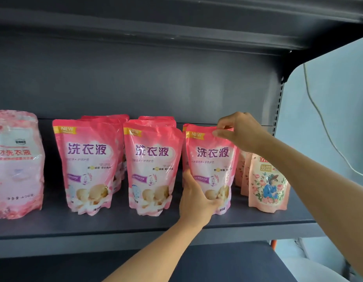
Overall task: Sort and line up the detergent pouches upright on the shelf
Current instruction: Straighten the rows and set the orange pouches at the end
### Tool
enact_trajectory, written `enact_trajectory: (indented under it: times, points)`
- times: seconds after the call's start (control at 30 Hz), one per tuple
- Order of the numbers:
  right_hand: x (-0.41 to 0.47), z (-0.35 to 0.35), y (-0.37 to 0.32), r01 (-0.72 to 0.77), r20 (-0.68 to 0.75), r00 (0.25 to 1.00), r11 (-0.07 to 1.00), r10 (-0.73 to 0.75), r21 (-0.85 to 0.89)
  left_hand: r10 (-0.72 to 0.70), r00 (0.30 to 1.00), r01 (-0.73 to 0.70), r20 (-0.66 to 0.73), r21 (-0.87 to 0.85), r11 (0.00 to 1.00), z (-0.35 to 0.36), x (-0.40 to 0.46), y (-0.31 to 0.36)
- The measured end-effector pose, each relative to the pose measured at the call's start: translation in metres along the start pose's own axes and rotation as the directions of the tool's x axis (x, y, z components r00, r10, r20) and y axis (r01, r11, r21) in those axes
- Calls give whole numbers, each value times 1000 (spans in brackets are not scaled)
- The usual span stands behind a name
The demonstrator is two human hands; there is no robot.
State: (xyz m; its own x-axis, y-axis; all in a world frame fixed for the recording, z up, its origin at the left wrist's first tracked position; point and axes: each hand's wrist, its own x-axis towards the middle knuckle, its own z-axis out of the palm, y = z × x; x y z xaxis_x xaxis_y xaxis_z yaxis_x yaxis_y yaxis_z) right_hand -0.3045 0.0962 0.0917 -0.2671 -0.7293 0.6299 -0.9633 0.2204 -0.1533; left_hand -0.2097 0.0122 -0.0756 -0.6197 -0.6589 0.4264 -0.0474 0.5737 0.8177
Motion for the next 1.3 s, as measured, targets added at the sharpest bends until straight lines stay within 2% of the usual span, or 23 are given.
enact_trajectory:
  times: [0.27, 0.4, 0.8, 0.93, 1.07, 1.17, 1.3]
  points:
    - [19, 13, 13, -77, -33, 997, 997, 76, -3, -18, 1000, 18, -14, 24, 1000, 5, 3, -6]
    - [18, 17, 16, -76, -62, 995, 996, 79, 49, -26, 1000, 26, -6, -3, 1000, 4, 3, -8]
    - [13, 13, 15, -130, -41, 990, 991, 132, 42, 33, 995, -33, 91, -8, 999, -9, 1, -9]
    - [7, 10, 8, -106, -62, 992, 992, 109, 63, 86, 991, -90, 101, 29, 996, -20, -8, -1]
    - [4, 5, -7, -24, -144, 989, 999, 28, 30, 149, 984, -158, 101, 85, 984, -41, -26, 11]
    - [7, 4, -26, 27, -151, 988, 1000, -24, 17, 238, 971, -235, -1, 147, 961, -65, -36, 16]
    - [17, 13, -56, 84, -78, 994, 996, -81, 37, 312, 913, -253, -265, 233, 939, -100, -32, 7]
